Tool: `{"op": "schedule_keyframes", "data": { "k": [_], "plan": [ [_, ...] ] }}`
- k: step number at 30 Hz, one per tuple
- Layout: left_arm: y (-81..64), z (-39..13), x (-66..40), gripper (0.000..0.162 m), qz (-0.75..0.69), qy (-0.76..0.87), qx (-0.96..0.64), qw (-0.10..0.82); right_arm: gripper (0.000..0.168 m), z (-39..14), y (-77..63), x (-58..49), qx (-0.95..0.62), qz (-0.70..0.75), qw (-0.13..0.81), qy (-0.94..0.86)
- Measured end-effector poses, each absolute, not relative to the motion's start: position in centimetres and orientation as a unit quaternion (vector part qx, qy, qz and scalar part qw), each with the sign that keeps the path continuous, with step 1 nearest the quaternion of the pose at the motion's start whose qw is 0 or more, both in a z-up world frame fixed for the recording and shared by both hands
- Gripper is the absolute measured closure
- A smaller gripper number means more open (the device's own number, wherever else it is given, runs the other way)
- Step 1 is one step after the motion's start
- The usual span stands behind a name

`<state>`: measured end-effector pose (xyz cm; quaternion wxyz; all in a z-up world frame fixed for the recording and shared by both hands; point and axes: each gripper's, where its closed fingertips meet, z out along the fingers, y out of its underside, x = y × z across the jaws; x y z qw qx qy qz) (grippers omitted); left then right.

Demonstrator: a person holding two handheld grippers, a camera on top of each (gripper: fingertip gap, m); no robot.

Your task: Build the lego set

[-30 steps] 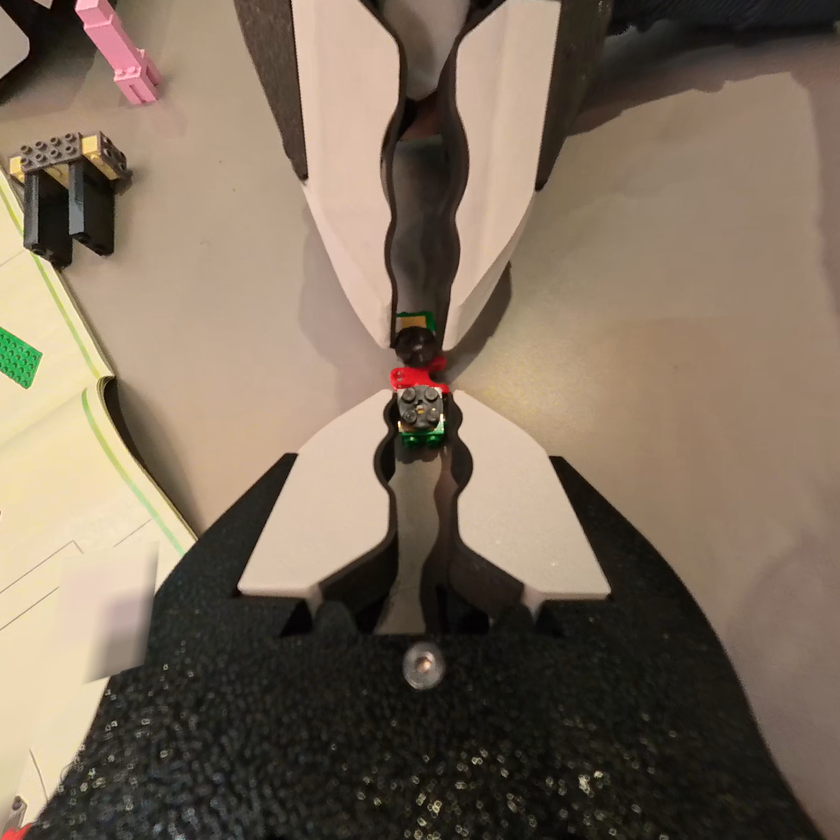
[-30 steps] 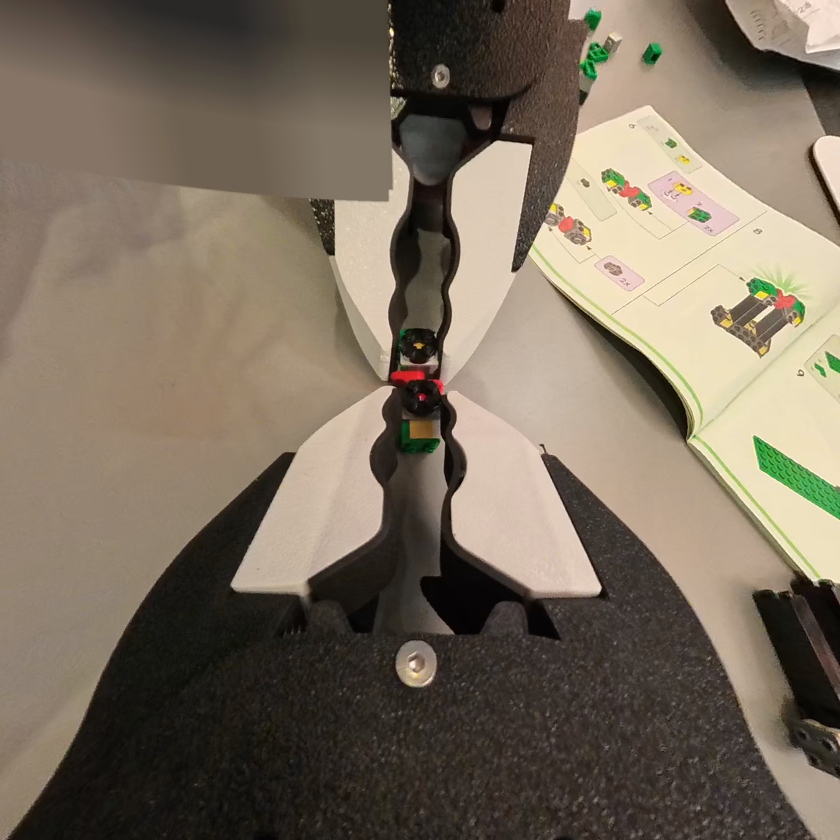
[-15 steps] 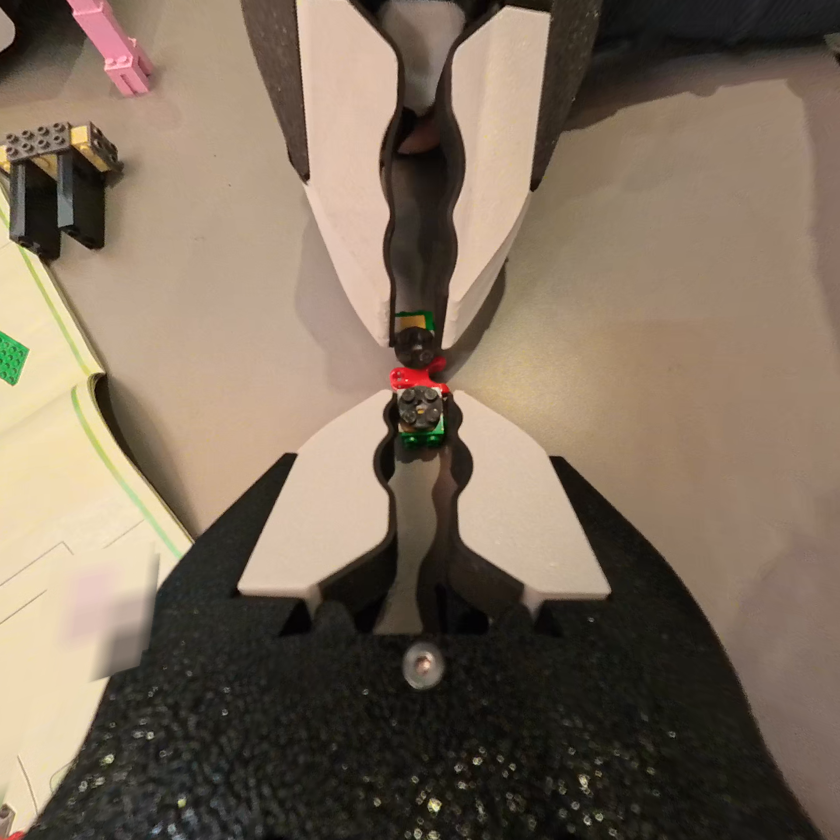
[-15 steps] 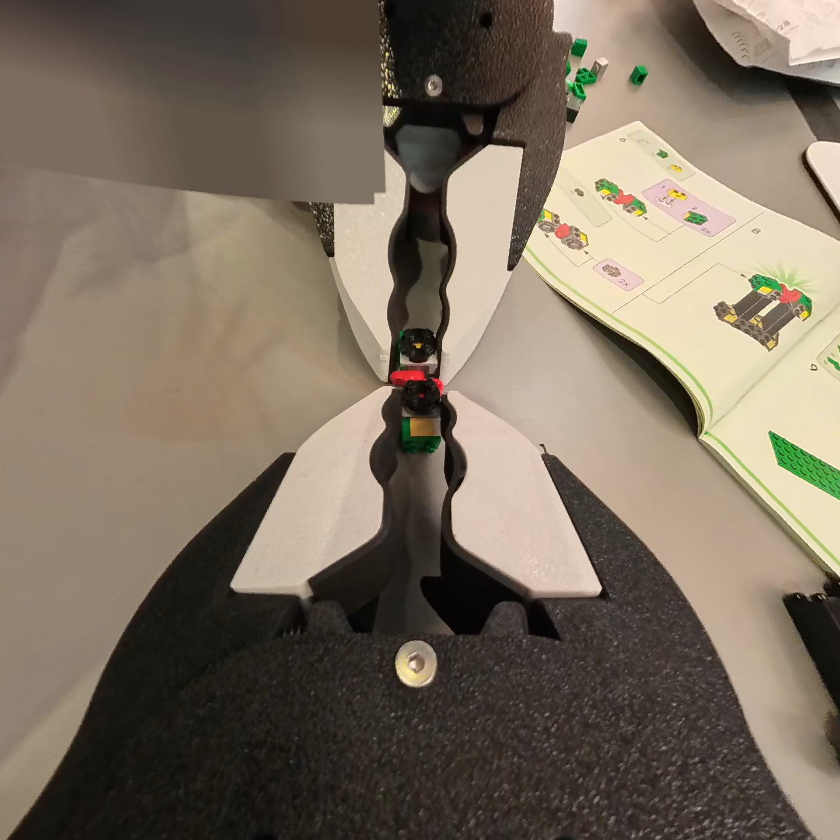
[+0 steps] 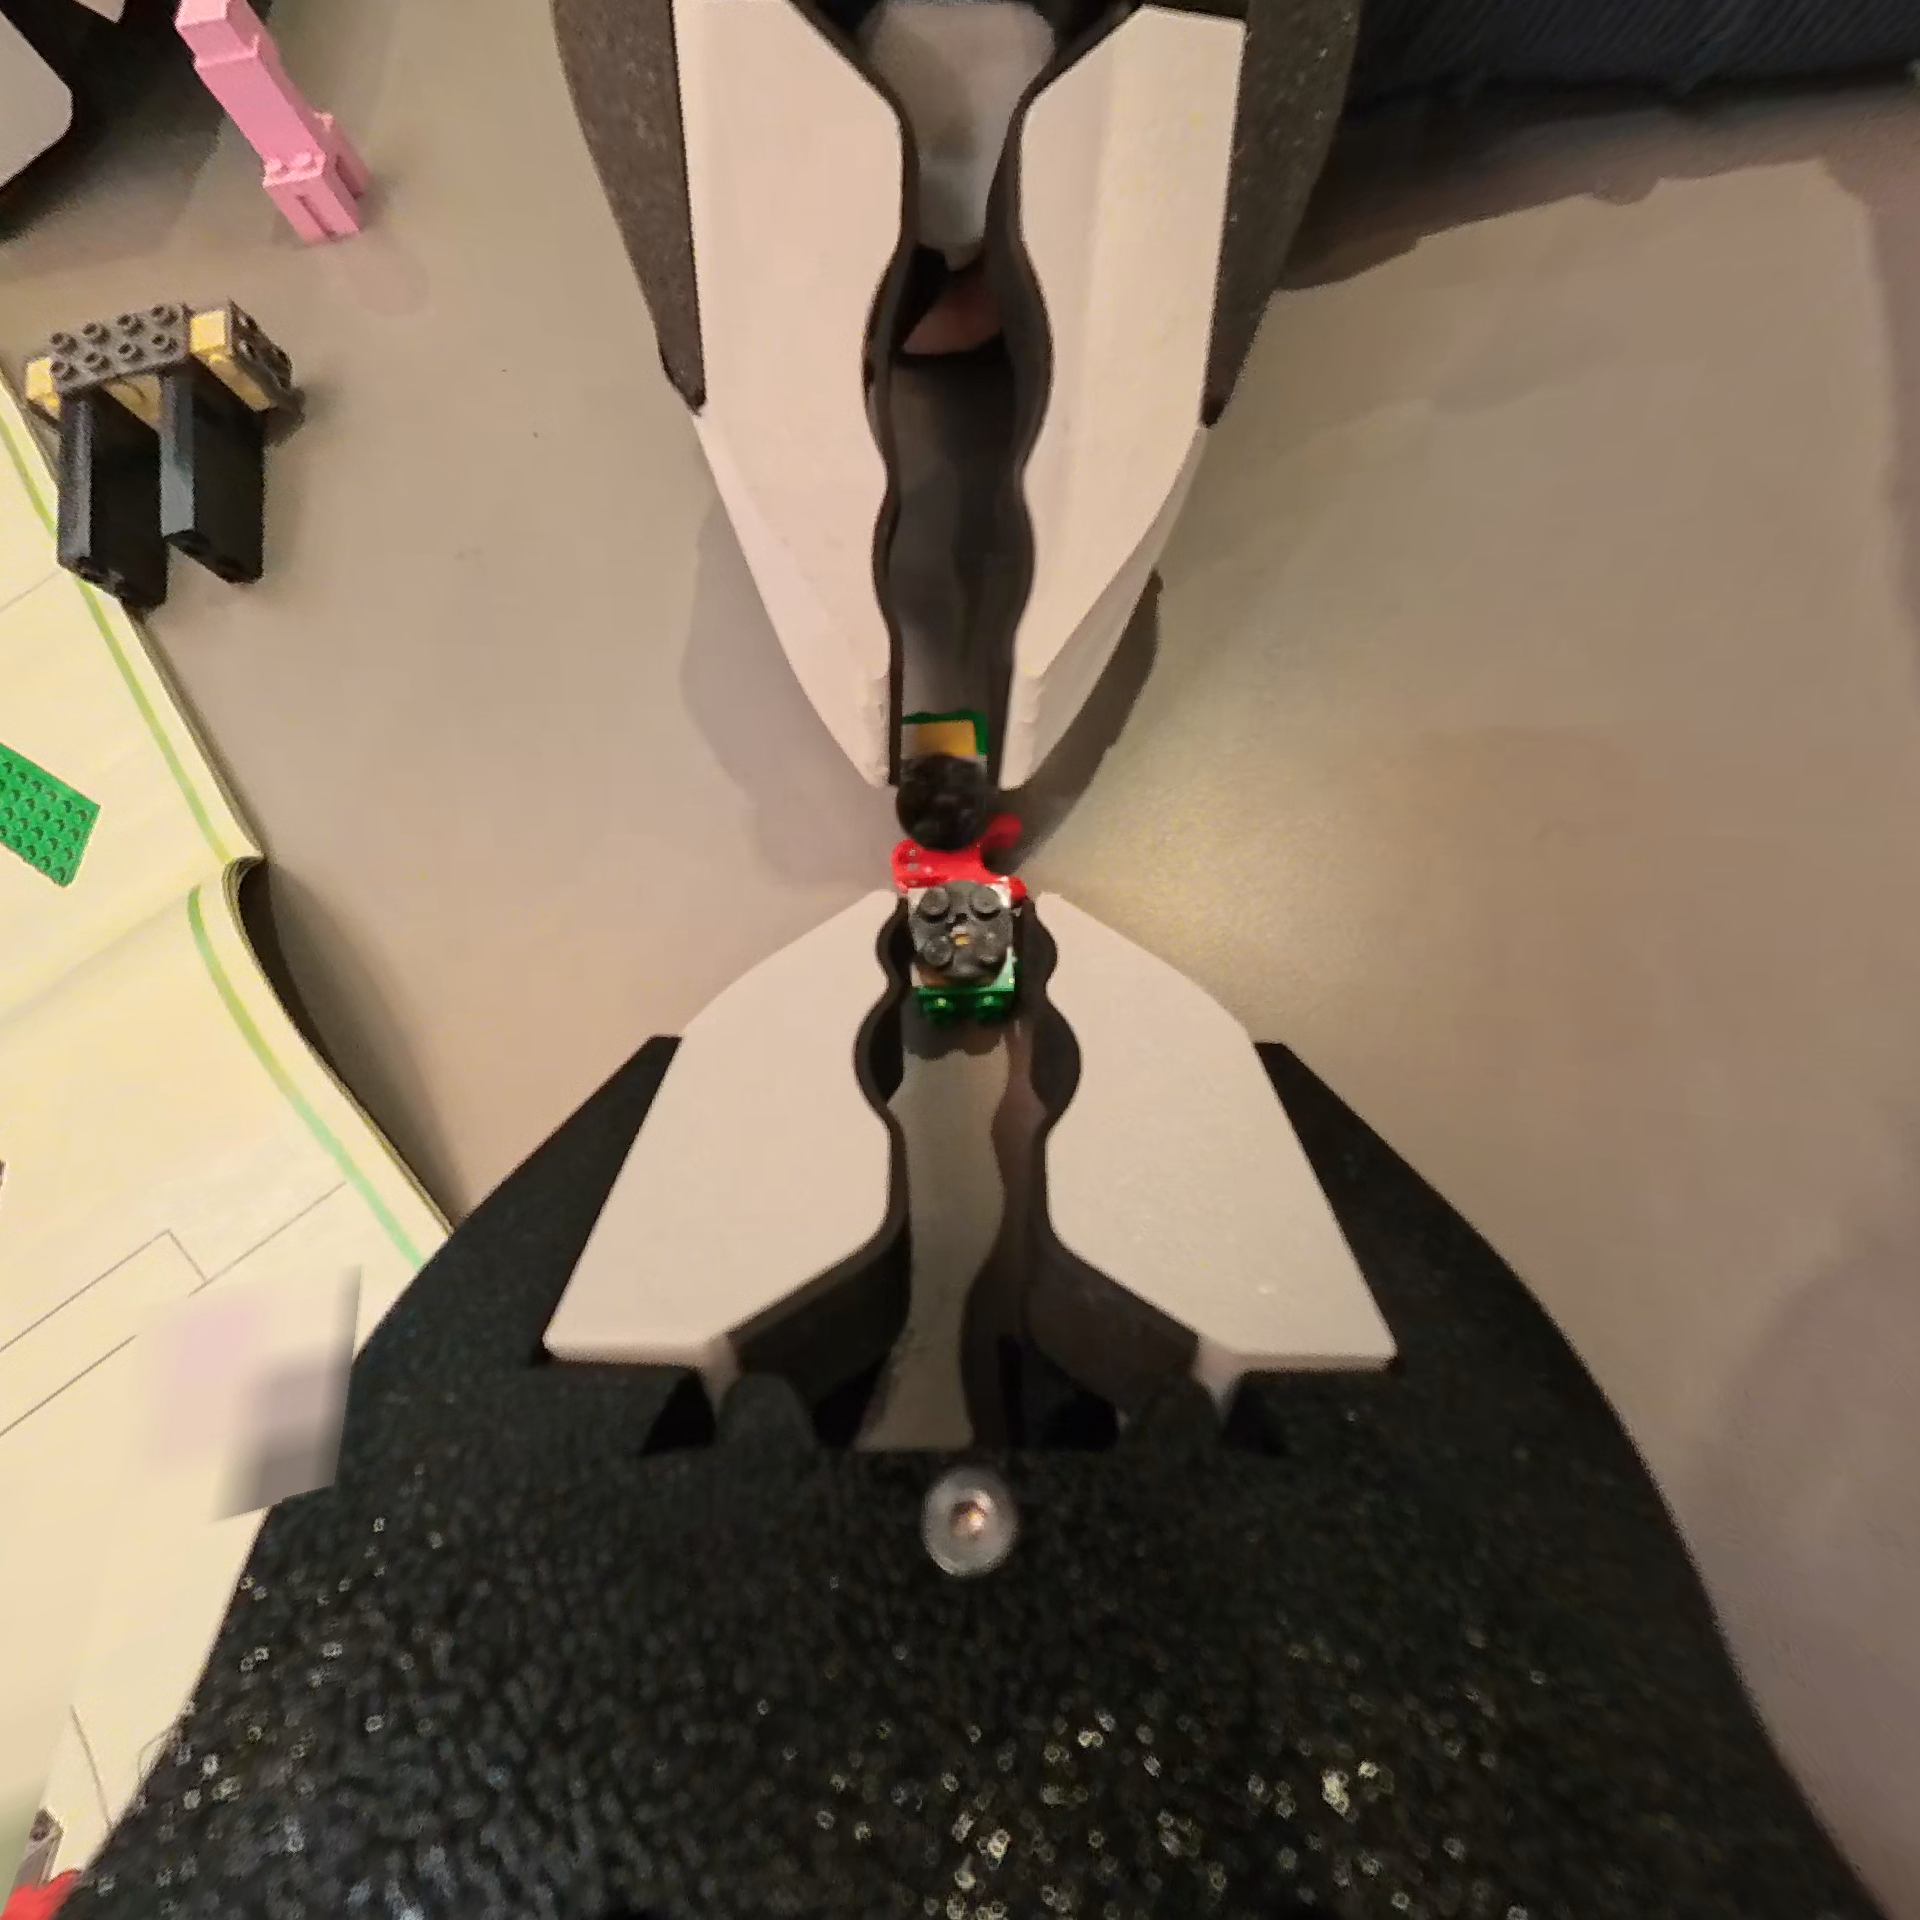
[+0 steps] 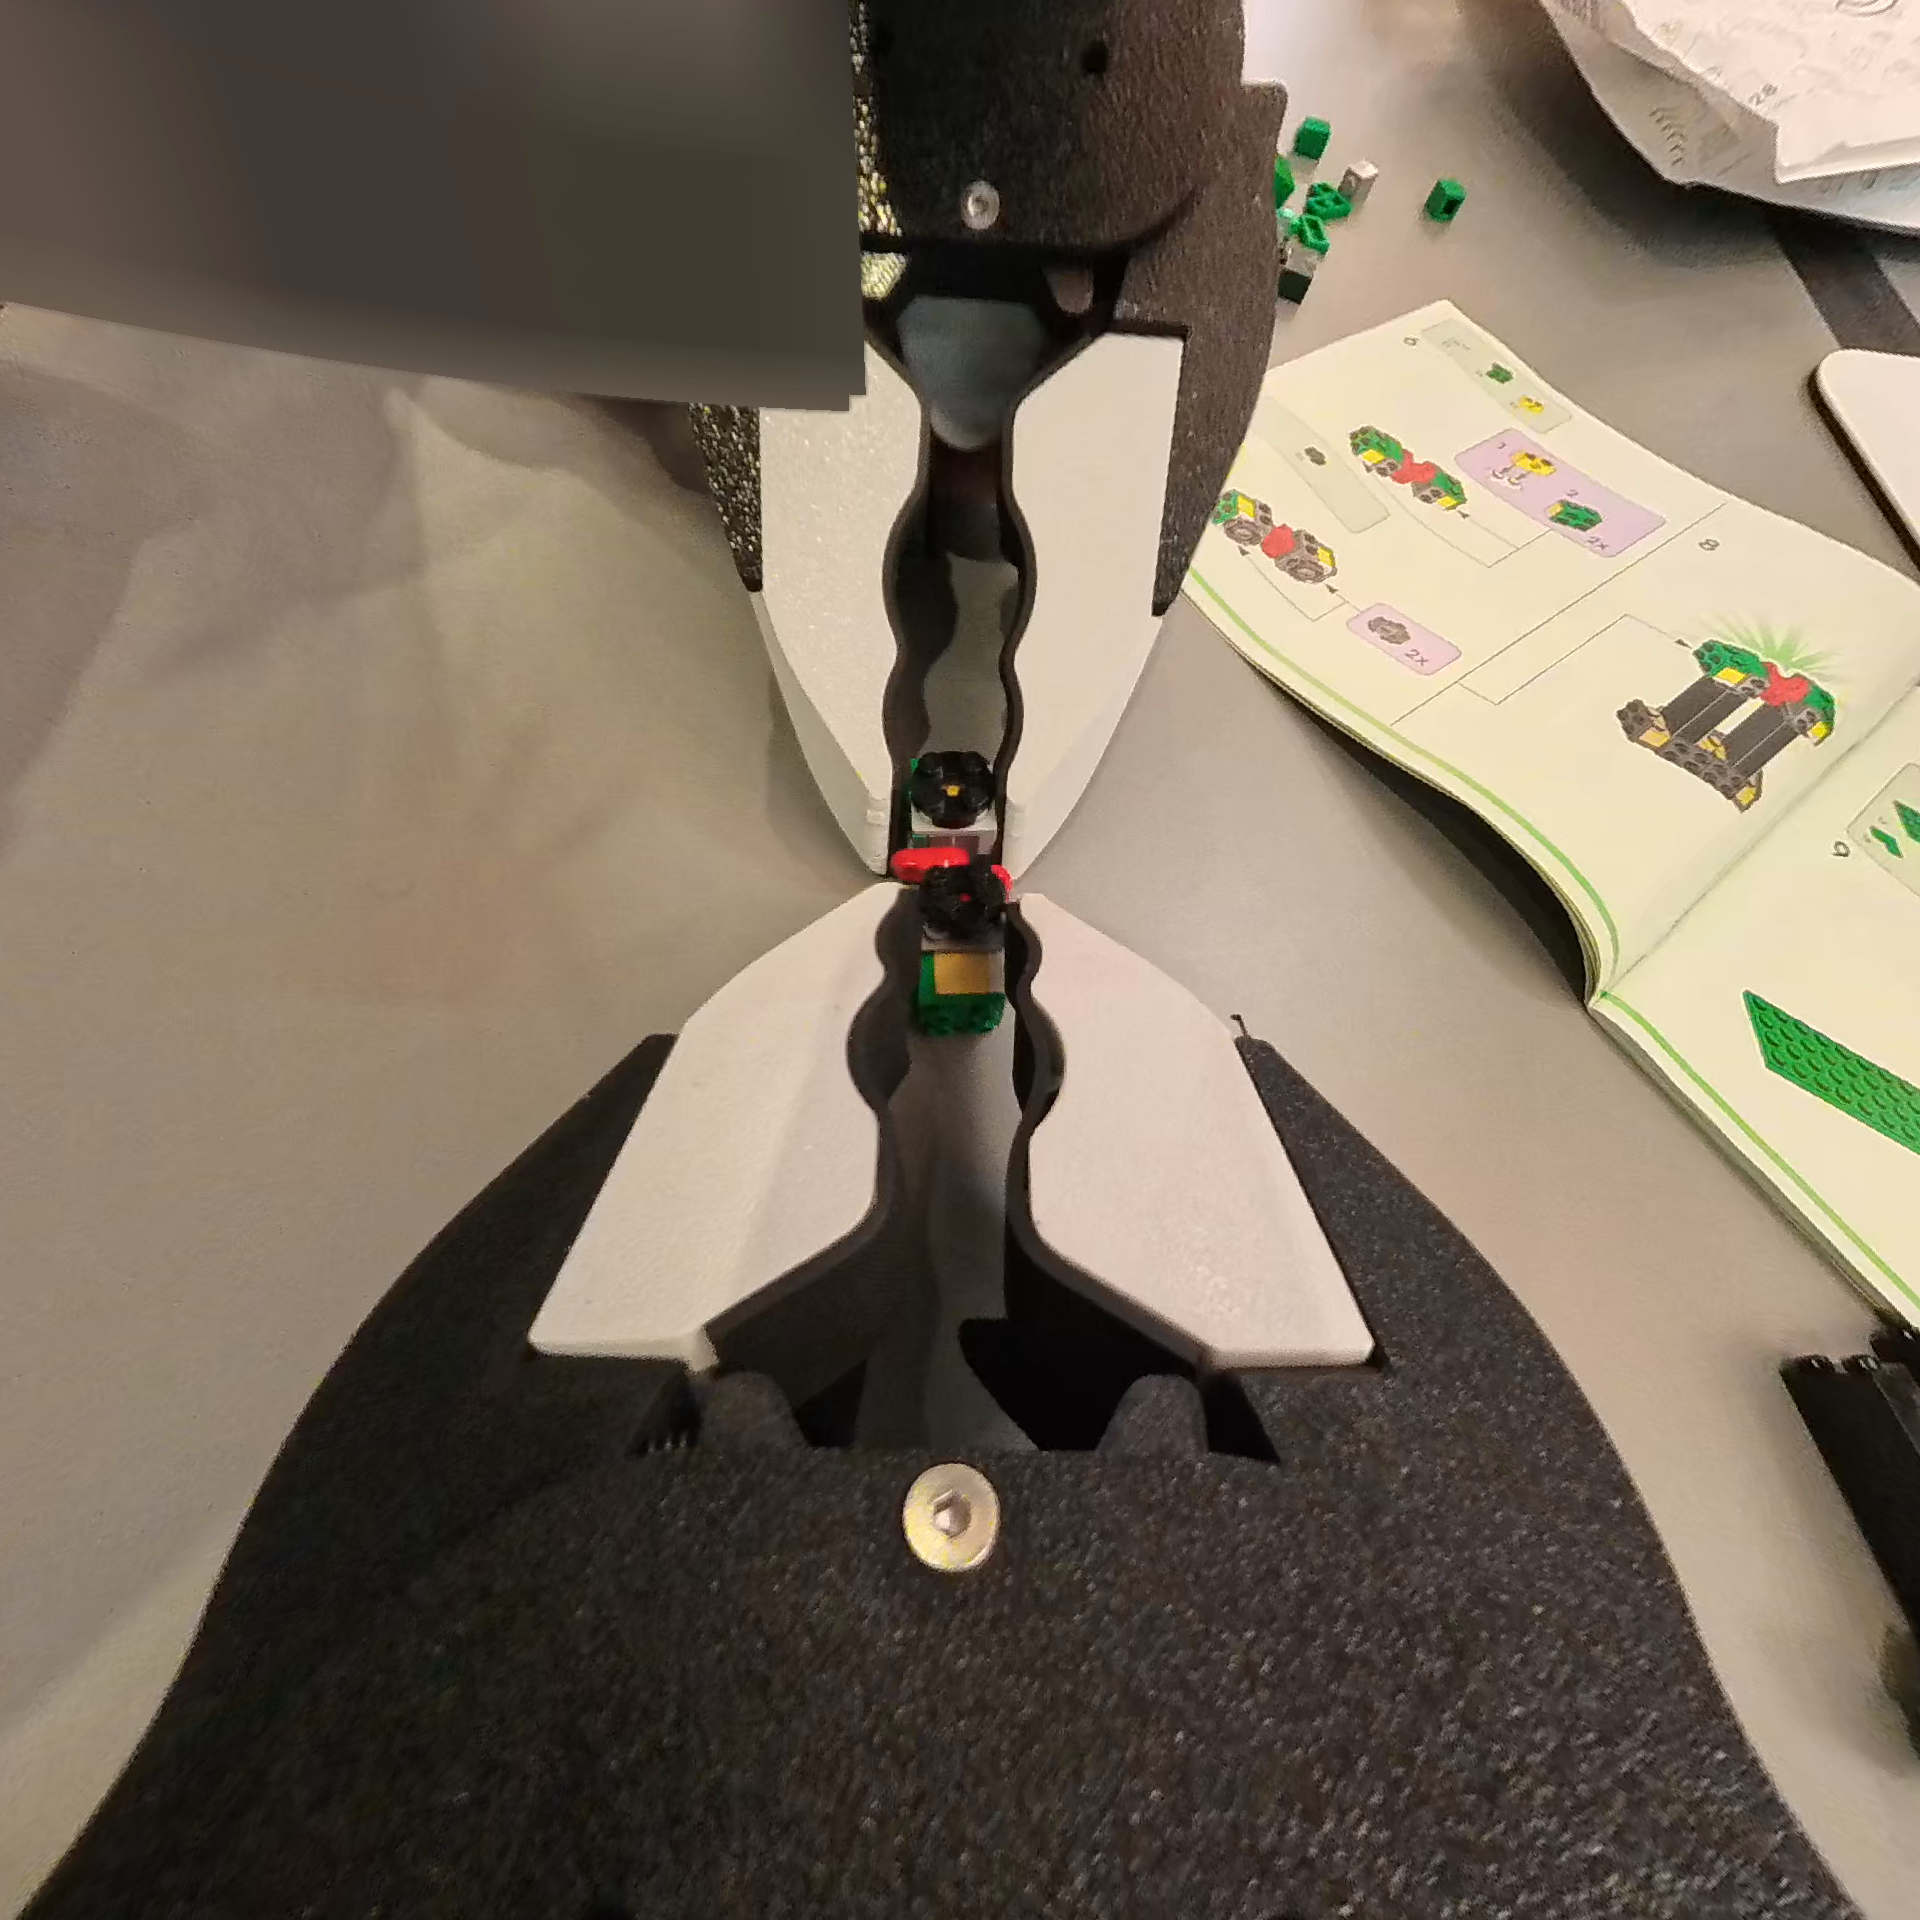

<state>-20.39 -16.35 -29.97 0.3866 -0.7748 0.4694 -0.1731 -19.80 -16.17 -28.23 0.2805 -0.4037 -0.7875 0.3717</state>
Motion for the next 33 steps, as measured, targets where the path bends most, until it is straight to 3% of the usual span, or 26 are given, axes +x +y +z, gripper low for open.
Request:
{"op": "schedule_keyframes", "data": {
  "k": [1,13,19,24,33],
  "plan": [
    [-16.3,-30.0,-20.4,0.142,-0.173,0.47,-0.774,0.388,0.154,-28.3,-16.1,-19.8,-0.405,0.37,0.281,-0.787],
    [-16.3,-30.0,-20.4,0.142,-0.18,0.468,-0.777,0.382,0.152,-28.0,-15.9,-20.0,-0.417,0.381,0.278,-0.777],
    [-16.4,-30.0,-20.3,0.143,-0.182,0.471,-0.774,0.381,0.14,-28.4,-16.4,-20.6,-0.435,0.368,0.216,-0.793],
    [-16.4,-30.0,-20.3,0.143,-0.181,0.473,-0.773,0.381,0.147,-29.2,-16.8,-20.6,-0.443,0.371,0.166,-0.799],
    [-16.3,-30.0,-20.3,0.142,-0.179,0.472,-0.774,0.382,0.152,-28.0,-16.4,-20.8,-0.438,0.376,0.229,-0.784]
  ]
}}
